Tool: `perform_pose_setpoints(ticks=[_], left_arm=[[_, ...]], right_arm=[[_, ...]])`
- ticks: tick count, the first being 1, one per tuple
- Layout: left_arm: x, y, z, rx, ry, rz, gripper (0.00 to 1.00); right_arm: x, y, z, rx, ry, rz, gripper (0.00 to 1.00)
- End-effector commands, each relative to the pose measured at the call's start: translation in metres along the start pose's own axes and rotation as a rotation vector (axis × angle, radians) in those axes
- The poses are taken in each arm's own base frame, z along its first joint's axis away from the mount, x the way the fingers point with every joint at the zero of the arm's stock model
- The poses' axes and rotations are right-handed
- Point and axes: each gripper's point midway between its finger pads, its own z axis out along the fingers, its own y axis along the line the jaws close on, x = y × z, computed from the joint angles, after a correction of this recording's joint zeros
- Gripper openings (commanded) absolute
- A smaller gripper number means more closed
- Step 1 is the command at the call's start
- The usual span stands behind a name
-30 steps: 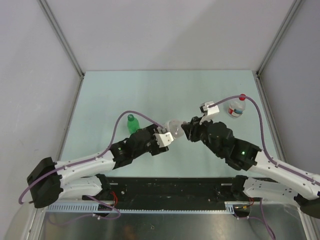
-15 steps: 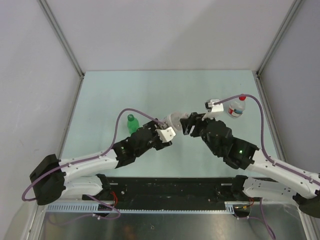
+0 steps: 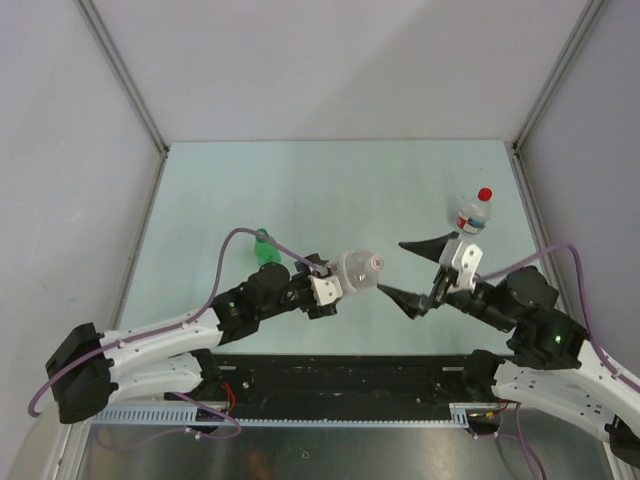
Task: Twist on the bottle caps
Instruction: Screw the bottle cap onto the plastic bottle.
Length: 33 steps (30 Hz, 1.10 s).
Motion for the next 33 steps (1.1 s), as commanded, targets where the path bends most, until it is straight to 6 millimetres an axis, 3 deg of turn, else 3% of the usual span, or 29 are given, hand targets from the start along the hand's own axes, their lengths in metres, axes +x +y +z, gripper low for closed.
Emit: perform_pose_setpoints(ticks=[1,7,15,24,27,31,33], left_arm=[[-0.026,-0.024,-0.010,0.169,-0.120,0.080,0.00],[-0.025,-0.027,-0.015,0.206,-0.112,0.108,0.00],[-0.032,-0.031,-0.015,0.239,-0.129,0.109,0.00],[-0.037,-0.031,-0.015,0.246,-0.139,0.112,0.00],[-0.039,-0.030,-0.017,0.245,-0.147,0.118,0.00],[-0.040,-0.028,-0.017,0.233,-0.147,0.120,0.00],[-0.044,-0.020,-0.017,0.198,-0.149,0.110,0.00]], right_arm=[[0.030,0.035,-0.015,-0.254,0.028,-0.269,0.87],[0.040,0.044,-0.016,-0.320,0.043,-0.298,0.84],[0.047,0.048,-0.010,-0.343,0.067,-0.283,0.73],[0.061,0.041,-0.002,-0.305,0.130,-0.260,0.67],[0.061,0.044,-0.001,-0.323,0.126,-0.261,0.58],[0.058,0.047,-0.002,-0.333,0.114,-0.238,0.30],[0.058,0.047,-0.001,-0.330,0.119,-0.222,0.22]])
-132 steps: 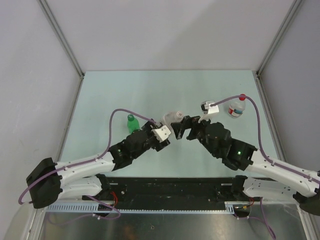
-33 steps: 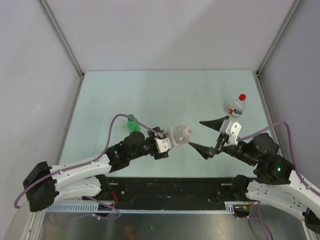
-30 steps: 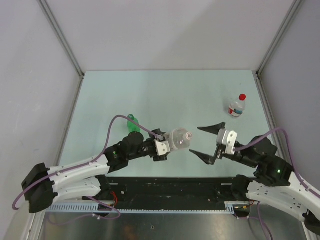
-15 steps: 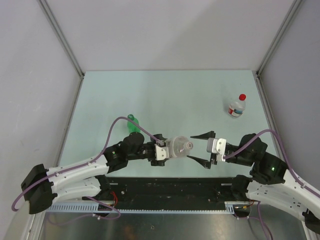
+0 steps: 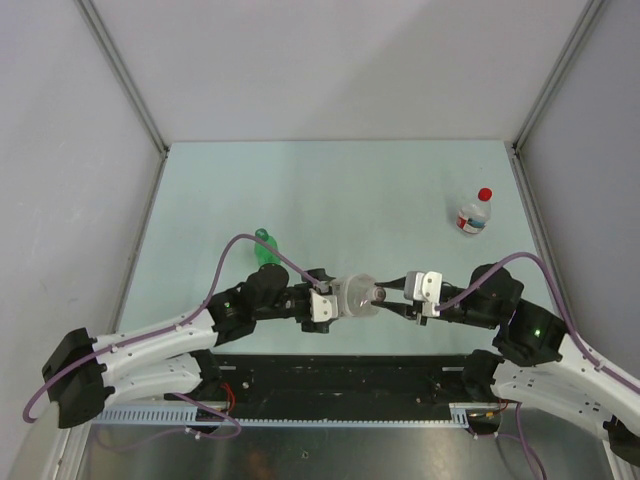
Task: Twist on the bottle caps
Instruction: Screw the bottle cap onto the plastic bottle.
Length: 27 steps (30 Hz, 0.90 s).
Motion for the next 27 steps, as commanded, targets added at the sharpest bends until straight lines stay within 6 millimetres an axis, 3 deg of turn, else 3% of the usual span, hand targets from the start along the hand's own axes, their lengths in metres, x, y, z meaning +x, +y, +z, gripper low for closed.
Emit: perform_pose_setpoints(ticks=[1,6,9,11,13,16,21,27], left_arm=[[-0.040,0.030,-0.008,-0.098,-0.095,0.028,0.00],[-0.054,0.077,-0.019,-0.336,-0.113,0.001,0.00],[-0.063,0.104,-0.026,-0.474,-0.126,-0.017,0.00],[-0.069,0.115,-0.028,-0.535,-0.138,-0.024,0.00],[-0.074,0.125,-0.027,-0.597,-0.143,-0.037,0.00],[-0.074,0.140,-0.025,-0.712,-0.100,-0.081,0.00],[-0.064,0.148,-0.014,-0.851,-0.011,-0.139,0.00],[-0.059,0.140,-0.010,-0.896,0.004,-0.189,0.00]], right_arm=[[-0.006,0.000,0.001,0.000,-0.021,0.026,0.21],[-0.006,-0.014,0.015,0.085,-0.022,0.192,0.13],[0.007,-0.056,0.022,0.367,-0.006,0.470,0.06],[0.026,-0.082,0.025,0.595,-0.012,0.726,0.03],[0.041,-0.093,0.028,0.741,-0.033,0.907,0.01],[0.057,-0.105,0.028,0.955,-0.073,1.016,0.00],[0.073,-0.122,0.014,1.296,-0.267,1.178,0.00],[0.074,-0.136,0.024,1.328,-0.310,1.221,0.00]])
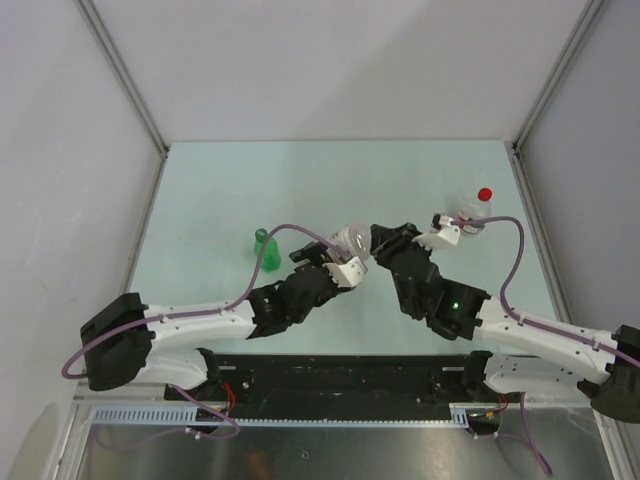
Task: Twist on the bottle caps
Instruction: Screw the bottle cap onto the plastic bottle.
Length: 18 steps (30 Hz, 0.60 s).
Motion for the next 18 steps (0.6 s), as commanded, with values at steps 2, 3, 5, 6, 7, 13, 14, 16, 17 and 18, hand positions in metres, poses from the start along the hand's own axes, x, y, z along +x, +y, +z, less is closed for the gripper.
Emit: perform_pose_setpoints(ticks=[2,3,5,6,7,13,14,16,17,18], left_arm=[[-0.088,0.048,-0.015,-0.200,-0.261,-0.290,0.00],[-0.086,0.044,-0.015,-0.185,-0.263,-0.278,0.00],[-0.082,0.030,-0.019,-0.111,-0.294,-0.236,0.00],[-0.080,0.024,-0.022,-0.075,-0.310,-0.221,0.00],[-0.078,0.020,-0.025,-0.051,-0.324,-0.214,0.00],[-0.060,0.013,-0.046,0.026,-0.382,-0.200,0.00],[-0.058,0.009,-0.050,0.058,-0.402,-0.199,0.00],[-0.058,-0.005,-0.060,0.169,-0.451,-0.191,0.00],[-0.059,-0.014,-0.067,0.245,-0.480,-0.182,0.00],[-0.061,-0.023,-0.074,0.324,-0.510,-0.178,0.00]], right_arm=[[-0.002,0.002,0.015,0.045,-0.017,0.116,0.00],[-0.004,0.006,0.017,0.021,-0.001,0.093,0.02],[-0.008,0.022,0.018,-0.074,0.032,0.034,0.19],[-0.012,0.031,0.016,-0.131,0.045,-0.002,0.27],[-0.015,0.041,0.012,-0.195,0.054,-0.057,0.37],[-0.022,0.071,-0.030,-0.563,0.123,-0.400,0.94],[-0.022,0.074,-0.038,-0.620,0.131,-0.441,0.97],[-0.023,0.080,-0.059,-0.767,0.147,-0.514,0.99],[-0.021,0.084,-0.074,-0.866,0.162,-0.559,0.99],[-0.019,0.086,-0.089,-0.964,0.165,-0.622,0.99]])
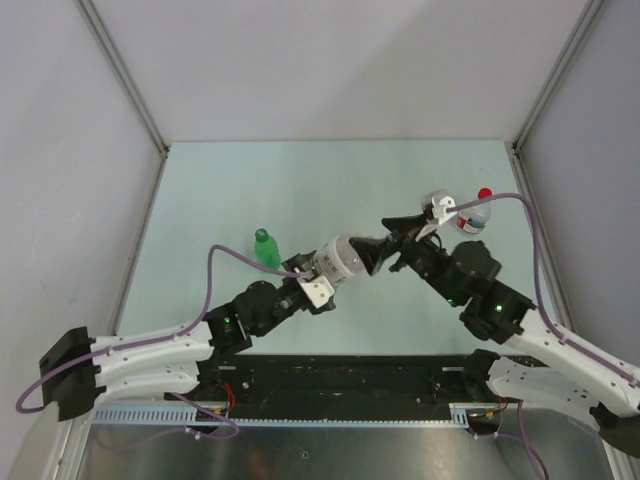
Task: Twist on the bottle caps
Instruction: Screw the bottle cap onto the plastic bottle.
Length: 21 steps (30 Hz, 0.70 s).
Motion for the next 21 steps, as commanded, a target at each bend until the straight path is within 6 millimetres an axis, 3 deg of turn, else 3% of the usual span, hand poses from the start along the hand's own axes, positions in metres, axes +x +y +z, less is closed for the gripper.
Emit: perform_pose_setpoints(ticks=[1,4,8,13,16,21], left_arm=[[-0.031,-0.035,-0.019,0.291,-0.187,-0.070,0.00],[-0.035,-0.045,-0.032,0.411,-0.225,-0.058,0.00],[-0.036,-0.051,-0.041,0.509,-0.243,-0.021,0.00],[-0.027,-0.062,-0.046,0.602,-0.197,0.022,0.00],[-0.026,-0.063,-0.045,0.610,-0.186,0.022,0.00],[-0.027,-0.061,-0.046,0.603,-0.194,0.029,0.00]], right_arm=[[-0.003,0.061,-0.046,-0.488,0.022,-0.334,0.99],[0.012,0.072,-0.077,-0.686,0.028,-0.548,1.00],[0.024,0.070,-0.095,-0.779,-0.001,-0.727,0.99],[0.026,0.080,-0.104,-0.863,-0.015,-0.730,0.91],[0.029,0.085,-0.104,-0.894,0.001,-0.696,0.81],[0.039,0.082,-0.100,-0.883,0.056,-0.670,0.70]])
